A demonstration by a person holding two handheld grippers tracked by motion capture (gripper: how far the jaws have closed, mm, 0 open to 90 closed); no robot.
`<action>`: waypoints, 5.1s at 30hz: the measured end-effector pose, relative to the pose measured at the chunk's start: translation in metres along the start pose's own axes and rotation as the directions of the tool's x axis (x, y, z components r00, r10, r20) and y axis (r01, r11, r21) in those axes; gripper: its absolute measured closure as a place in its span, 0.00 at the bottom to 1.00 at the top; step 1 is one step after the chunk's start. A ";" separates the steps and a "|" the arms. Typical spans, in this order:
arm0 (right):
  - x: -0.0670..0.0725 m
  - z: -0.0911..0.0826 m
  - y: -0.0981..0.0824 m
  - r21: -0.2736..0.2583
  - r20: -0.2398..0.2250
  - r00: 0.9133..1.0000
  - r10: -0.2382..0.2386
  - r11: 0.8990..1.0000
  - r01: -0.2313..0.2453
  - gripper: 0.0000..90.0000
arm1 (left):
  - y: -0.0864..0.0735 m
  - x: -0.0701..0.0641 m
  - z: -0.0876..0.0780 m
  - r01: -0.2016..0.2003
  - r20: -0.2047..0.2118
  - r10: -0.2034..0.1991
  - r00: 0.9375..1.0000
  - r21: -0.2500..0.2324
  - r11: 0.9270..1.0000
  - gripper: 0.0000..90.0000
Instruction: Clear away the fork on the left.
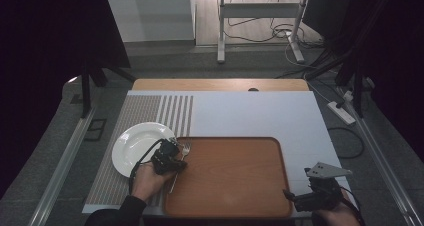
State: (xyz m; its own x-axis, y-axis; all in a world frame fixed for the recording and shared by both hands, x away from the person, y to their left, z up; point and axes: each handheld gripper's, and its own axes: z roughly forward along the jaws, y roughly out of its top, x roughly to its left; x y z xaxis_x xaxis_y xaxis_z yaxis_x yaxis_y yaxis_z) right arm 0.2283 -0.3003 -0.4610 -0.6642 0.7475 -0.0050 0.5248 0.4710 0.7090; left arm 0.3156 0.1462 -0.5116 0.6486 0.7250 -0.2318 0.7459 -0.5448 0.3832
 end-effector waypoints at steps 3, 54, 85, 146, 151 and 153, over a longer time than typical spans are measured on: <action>0.000 0.000 0.000 0.002 -0.001 1.000 -0.001 1.000 0.001 0.00 | -0.001 0.002 -0.001 0.009 -0.001 -0.009 1.000 0.001 1.000 0.99; -0.001 0.003 0.002 0.006 -0.009 1.000 -0.003 1.000 0.003 0.00 | -0.018 -0.002 -0.040 -0.045 -0.032 0.038 0.999 -0.228 0.973 0.08; -0.002 0.002 0.002 0.005 -0.005 1.000 0.013 1.000 -0.013 0.00 | -0.056 0.008 -0.066 -0.020 -0.053 -0.001 0.999 -0.384 0.923 0.00; -0.003 0.000 0.001 0.000 0.020 0.999 0.043 0.999 -0.043 0.00 | -0.146 0.020 -0.094 0.136 -0.024 -0.160 0.987 -0.418 0.898 0.00; -0.003 0.000 0.001 0.000 0.022 0.999 0.044 0.999 -0.044 0.00 | -0.150 0.019 -0.096 0.134 -0.030 -0.162 0.986 -0.421 0.897 0.00; -0.002 0.000 0.001 0.000 0.023 0.999 0.045 0.999 -0.045 0.00 | -0.152 0.019 -0.097 0.134 -0.038 -0.165 0.986 -0.421 0.897 0.00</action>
State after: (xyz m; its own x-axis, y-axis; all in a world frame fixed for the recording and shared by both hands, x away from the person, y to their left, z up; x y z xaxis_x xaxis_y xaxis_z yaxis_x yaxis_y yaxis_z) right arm 0.2304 -0.3018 -0.4606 -0.6280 0.7782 0.0107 0.5541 0.4374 0.7082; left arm 0.2000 0.2836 -0.4874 0.5103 0.8204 -0.2581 0.6925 -0.2139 0.6890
